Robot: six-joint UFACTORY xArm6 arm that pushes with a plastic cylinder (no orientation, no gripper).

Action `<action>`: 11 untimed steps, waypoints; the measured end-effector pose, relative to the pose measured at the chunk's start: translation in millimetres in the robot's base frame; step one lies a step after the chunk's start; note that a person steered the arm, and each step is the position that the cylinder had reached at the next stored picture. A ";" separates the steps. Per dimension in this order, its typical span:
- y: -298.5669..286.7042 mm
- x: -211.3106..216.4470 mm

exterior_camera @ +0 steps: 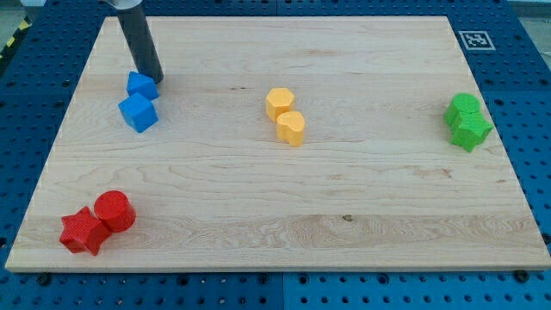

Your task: Slightly push the red star left bottom of the board

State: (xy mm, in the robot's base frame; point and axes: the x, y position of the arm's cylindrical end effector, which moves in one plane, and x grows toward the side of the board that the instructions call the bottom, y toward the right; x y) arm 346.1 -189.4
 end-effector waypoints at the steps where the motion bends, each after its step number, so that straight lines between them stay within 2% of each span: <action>1: 0.0 0.1; 2: 0.0 0.1; 4: 47.1 1.6; 6: 66.6 32.9; 10: 79.1 149.6; 11: 79.1 156.9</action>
State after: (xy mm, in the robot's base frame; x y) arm 503.0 -110.3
